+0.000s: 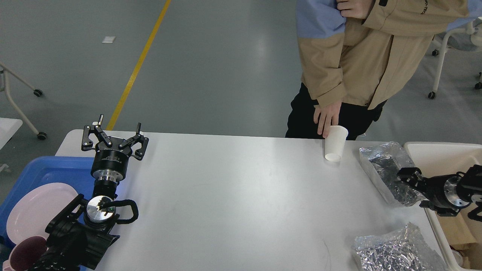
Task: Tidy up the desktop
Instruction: 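Lower the right gripper onto the crumpled foil and grasp it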
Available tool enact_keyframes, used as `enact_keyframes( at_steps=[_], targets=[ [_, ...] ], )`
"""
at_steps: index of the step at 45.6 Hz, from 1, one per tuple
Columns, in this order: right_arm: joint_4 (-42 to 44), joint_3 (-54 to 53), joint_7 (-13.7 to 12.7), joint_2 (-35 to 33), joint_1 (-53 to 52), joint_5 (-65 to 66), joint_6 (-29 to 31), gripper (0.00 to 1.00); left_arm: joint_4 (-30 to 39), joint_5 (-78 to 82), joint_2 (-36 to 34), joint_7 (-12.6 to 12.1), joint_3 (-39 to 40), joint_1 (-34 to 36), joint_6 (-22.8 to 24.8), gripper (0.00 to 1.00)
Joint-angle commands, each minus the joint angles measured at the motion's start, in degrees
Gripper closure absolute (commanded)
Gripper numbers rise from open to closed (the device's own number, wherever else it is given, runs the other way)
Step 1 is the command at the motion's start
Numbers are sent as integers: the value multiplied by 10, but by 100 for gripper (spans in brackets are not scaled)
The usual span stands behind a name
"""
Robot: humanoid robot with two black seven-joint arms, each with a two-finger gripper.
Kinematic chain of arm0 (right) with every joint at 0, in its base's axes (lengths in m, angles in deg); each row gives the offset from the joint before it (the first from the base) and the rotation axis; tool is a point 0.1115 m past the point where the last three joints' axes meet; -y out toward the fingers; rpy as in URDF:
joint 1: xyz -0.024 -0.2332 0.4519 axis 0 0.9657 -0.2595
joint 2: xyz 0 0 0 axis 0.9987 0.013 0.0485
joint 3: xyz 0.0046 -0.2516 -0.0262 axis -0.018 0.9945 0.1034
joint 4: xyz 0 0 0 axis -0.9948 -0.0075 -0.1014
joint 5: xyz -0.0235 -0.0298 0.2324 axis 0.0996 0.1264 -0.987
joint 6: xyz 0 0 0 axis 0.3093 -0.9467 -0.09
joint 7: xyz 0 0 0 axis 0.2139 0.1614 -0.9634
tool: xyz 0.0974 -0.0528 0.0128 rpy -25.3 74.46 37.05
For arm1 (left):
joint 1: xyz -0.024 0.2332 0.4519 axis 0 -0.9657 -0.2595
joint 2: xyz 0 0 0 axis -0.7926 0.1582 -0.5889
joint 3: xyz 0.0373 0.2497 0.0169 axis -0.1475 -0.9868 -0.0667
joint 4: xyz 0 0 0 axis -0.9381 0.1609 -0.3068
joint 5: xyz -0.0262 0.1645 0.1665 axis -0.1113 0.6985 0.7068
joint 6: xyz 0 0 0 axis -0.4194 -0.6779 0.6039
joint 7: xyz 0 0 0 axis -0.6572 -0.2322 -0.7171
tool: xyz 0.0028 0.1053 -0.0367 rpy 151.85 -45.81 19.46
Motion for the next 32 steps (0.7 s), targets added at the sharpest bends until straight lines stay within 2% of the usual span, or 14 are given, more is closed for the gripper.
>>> enact_keyframes(
  at_steps=[1,5,11,14,16,17,23,32],
  targets=[
    [86,-3,-1,46,53,0,-13,0,0,0,0,0,0,0,0,0],
    [145,-5,-2,63,80,-1,-12,0,0,0,0,0,0,0,0,0],
    [163,-6,-3,68,96,-2,-12,0,0,0,0,0,0,0,0,0],
    [164,-6,-3,70,97,-2,-13,7,0,0,0,0,1,0,0,0],
    [164,-6,-3,74,100,-2,-13,18,0,0,0,0,0,0,0,0],
    [164,-5,-2,77,104,-1,-13,27,0,0,0,0,0,0,0,0],
    [167,0,-1,96,122,-1,-17,98,0,0,0,0,1,0,0,0],
    [217,-4,-3,117,140,-2,-25,100,0,0,0,0,0,0,0,0]
  ],
)
